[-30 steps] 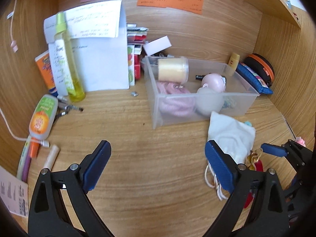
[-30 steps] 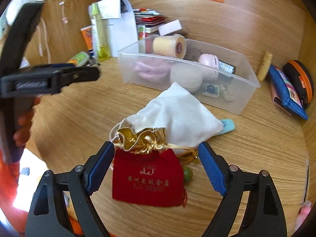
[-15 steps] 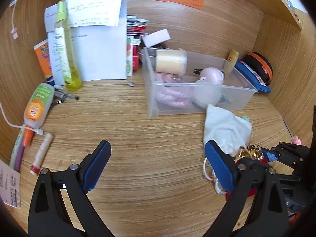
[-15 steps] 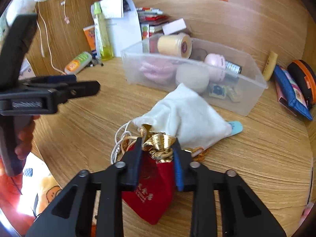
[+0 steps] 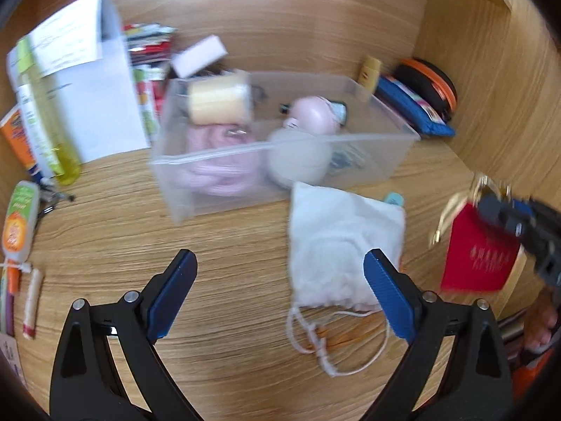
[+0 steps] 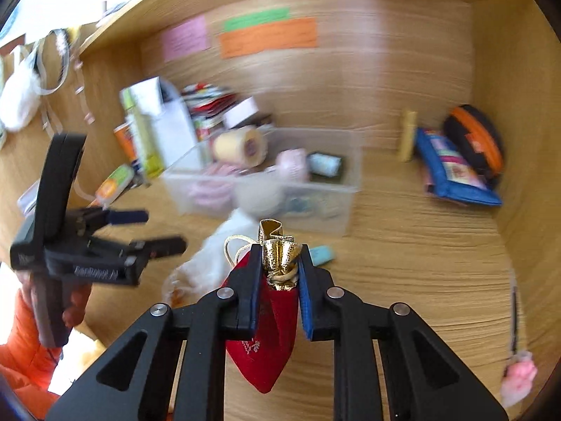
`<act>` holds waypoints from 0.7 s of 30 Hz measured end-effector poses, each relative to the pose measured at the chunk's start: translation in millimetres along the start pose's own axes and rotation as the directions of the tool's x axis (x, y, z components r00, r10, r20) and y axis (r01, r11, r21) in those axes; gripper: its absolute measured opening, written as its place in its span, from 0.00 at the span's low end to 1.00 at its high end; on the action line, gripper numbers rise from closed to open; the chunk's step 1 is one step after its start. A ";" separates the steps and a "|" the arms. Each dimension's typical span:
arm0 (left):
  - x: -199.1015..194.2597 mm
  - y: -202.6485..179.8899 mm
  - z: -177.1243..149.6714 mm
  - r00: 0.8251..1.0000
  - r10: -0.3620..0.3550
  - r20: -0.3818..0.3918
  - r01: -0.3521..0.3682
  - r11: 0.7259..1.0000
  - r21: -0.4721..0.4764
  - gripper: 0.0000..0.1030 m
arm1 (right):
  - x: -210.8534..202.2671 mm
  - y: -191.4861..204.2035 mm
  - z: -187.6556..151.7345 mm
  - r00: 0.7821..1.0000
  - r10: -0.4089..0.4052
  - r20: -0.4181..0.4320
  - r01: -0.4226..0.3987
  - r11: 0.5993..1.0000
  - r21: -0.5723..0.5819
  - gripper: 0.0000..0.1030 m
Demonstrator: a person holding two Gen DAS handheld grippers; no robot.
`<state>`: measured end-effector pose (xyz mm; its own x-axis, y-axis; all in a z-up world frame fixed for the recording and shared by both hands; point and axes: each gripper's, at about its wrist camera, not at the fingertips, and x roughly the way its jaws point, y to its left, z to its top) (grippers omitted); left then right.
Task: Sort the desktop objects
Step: 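Carry the red pouch and white pouch into the clear bin and release both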
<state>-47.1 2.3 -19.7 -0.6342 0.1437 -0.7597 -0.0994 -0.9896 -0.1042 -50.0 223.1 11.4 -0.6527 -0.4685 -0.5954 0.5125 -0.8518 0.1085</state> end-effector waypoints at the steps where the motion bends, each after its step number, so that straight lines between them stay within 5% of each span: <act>1: 6.2 -5.7 1.6 1.000 -0.011 -0.018 0.011 1.000 0.011 0.94 | -1.0 -10.1 0.6 1.000 -0.017 0.007 0.017 1.000 0.018 0.16; 11: 57.9 -28.7 13.8 0.985 -0.053 -0.162 0.055 0.999 0.005 0.94 | 5.1 -71.1 -3.6 0.999 -0.040 -0.003 0.040 0.990 0.139 0.16; 21: 75.5 -45.7 17.8 0.982 -0.042 -0.183 0.049 0.998 0.032 1.00 | 28.9 -82.6 -5.8 0.999 0.022 -0.042 -0.016 0.991 0.129 0.16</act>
<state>-104.0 58.6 -60.8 -0.4782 0.1811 -0.8594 -0.1551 -0.9805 -0.1204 -108.0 281.3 -19.4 -0.6175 -0.4768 -0.6256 0.4466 -0.8673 0.2201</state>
